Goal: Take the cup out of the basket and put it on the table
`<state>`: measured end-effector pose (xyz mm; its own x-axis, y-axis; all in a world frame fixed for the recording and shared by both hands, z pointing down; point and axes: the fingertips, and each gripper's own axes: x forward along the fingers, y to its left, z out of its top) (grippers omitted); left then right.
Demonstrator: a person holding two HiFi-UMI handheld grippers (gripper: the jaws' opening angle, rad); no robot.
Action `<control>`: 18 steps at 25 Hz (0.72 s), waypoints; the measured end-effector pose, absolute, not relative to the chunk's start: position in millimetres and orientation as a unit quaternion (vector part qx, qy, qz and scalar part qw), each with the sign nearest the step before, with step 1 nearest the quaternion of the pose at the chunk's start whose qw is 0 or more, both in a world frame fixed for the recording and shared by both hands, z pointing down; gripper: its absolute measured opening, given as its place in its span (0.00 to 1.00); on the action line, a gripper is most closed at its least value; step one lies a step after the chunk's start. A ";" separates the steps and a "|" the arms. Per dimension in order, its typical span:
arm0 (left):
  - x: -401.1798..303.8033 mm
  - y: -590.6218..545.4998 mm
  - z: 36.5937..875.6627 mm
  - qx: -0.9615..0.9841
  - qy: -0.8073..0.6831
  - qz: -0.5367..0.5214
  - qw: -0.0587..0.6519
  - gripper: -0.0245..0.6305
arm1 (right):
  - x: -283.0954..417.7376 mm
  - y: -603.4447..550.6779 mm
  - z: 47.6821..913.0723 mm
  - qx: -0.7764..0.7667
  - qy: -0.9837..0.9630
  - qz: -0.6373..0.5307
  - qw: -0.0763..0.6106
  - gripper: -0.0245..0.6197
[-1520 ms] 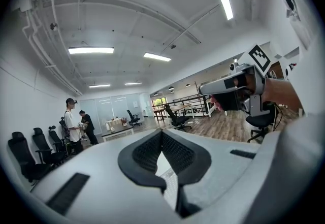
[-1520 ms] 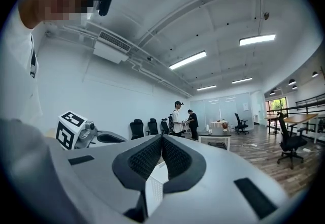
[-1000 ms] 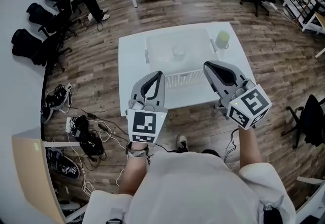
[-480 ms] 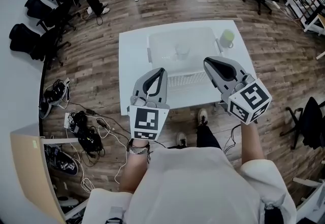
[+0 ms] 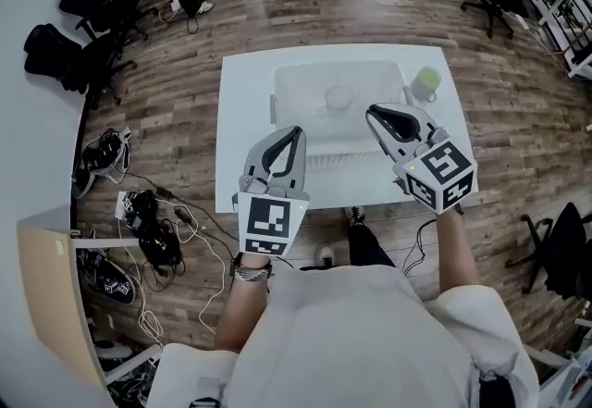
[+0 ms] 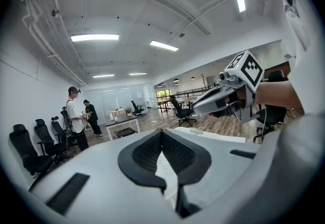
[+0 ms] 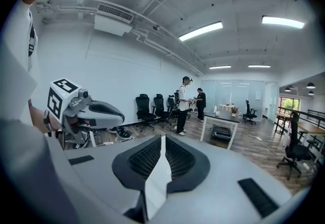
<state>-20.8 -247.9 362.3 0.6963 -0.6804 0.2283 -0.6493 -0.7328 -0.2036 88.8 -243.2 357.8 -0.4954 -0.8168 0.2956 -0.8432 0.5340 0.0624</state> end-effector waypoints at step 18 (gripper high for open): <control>14.0 -311.7 409.3 -0.893 0.411 -0.185 -0.007 0.04 | 109.7 -336.1 466.9 0.355 -0.885 0.065 0.294 0.07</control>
<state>14.0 -311.7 409.3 0.5938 -0.7313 0.3357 -0.7362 -0.6621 -0.1402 109.7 -336.1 466.9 -0.5748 -0.5900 0.5670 -0.6661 0.7398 0.0946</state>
